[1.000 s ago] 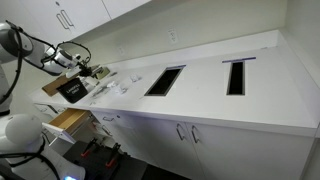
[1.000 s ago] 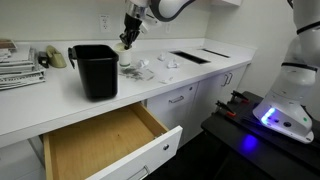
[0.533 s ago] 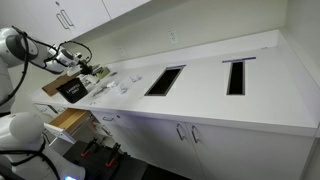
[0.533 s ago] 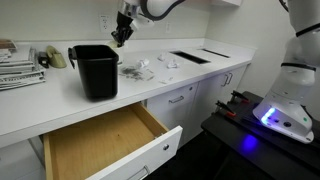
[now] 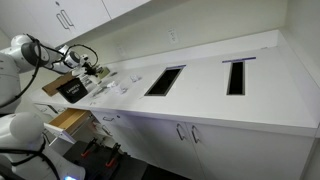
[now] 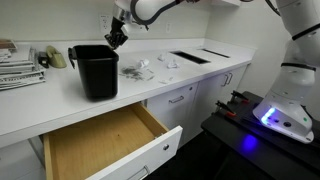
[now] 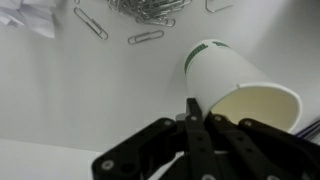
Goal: Pick up the cup and pour its contents on the countertop.
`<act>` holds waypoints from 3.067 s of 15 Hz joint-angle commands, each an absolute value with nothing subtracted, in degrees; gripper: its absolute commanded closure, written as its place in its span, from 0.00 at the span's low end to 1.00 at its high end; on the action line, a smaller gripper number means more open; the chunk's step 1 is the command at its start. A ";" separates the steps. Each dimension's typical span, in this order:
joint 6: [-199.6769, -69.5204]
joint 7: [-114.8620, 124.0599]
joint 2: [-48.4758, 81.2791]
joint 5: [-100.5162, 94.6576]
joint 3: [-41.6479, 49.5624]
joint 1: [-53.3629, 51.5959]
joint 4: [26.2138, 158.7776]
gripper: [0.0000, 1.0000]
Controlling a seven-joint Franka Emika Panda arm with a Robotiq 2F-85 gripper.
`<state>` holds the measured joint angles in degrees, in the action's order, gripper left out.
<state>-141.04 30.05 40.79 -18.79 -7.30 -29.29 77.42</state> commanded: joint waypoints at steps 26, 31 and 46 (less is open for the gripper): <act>-137.12 28.69 36.56 -15.58 -6.10 -30.86 73.99 0.00; -130.77 27.22 27.11 -15.12 -7.56 -29.65 79.89 0.00; -112.73 25.03 11.43 -9.37 -12.50 -25.14 91.39 0.00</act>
